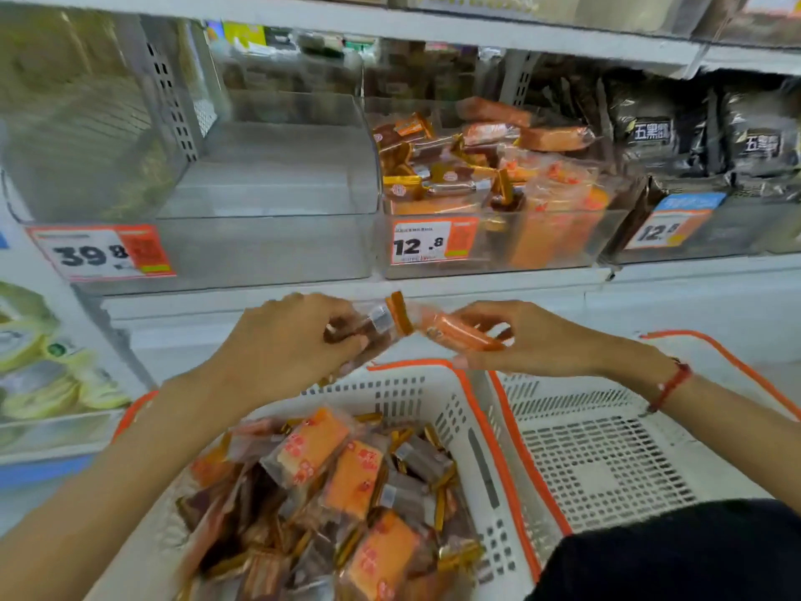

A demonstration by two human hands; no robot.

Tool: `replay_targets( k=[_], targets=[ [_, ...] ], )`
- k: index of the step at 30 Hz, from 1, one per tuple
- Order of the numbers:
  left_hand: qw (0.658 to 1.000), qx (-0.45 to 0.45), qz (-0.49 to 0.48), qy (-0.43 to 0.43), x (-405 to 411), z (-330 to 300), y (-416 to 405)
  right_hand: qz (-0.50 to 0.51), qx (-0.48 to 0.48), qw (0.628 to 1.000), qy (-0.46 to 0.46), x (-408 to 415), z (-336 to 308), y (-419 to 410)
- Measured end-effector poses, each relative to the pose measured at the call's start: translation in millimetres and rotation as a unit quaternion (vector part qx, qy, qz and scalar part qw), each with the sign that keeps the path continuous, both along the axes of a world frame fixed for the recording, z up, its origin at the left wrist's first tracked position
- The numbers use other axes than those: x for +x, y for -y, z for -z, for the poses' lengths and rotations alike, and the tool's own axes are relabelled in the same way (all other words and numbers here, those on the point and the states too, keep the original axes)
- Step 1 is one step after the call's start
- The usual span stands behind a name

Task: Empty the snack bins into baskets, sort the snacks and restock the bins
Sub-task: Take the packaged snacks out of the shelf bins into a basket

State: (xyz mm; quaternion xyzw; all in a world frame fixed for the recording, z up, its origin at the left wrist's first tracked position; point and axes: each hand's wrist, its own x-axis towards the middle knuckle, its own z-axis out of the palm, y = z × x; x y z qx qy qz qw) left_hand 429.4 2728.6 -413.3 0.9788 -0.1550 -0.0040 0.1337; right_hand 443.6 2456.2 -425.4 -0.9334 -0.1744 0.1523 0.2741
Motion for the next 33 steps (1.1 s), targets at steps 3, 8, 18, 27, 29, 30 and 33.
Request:
replay_targets(
  k=[3,8,18,27,29,30,33],
  targets=[
    [0.993,0.071,0.022,-0.095,-1.6,23.9,0.5,-0.071,-0.09,0.991,-0.068,-5.2,36.3,-6.2],
    [0.994,-0.087,-0.03,0.063,13.7,17.2,4.9,-0.101,-0.123,0.987,-0.008,-1.7,24.1,-9.2],
    [0.938,-0.259,-0.006,0.231,133.2,-48.6,60.4,0.073,0.013,0.908,0.413,102.4,-75.1,7.4],
    [0.99,-0.016,-0.011,0.143,253.3,-72.2,109.6,0.14,-0.271,0.9,0.311,255.2,-86.6,29.0],
    [0.996,0.042,-0.025,0.081,271.2,-68.2,120.0,0.152,-0.318,0.889,0.292,271.7,-83.5,29.6],
    [0.996,0.053,-0.037,0.056,278.3,-66.0,124.0,0.159,-0.325,0.887,0.285,277.7,-80.5,29.8],
    [0.993,0.077,-0.065,0.06,289.0,-65.8,129.3,0.157,-0.325,0.884,0.297,287.2,-74.7,29.1]
  ],
)
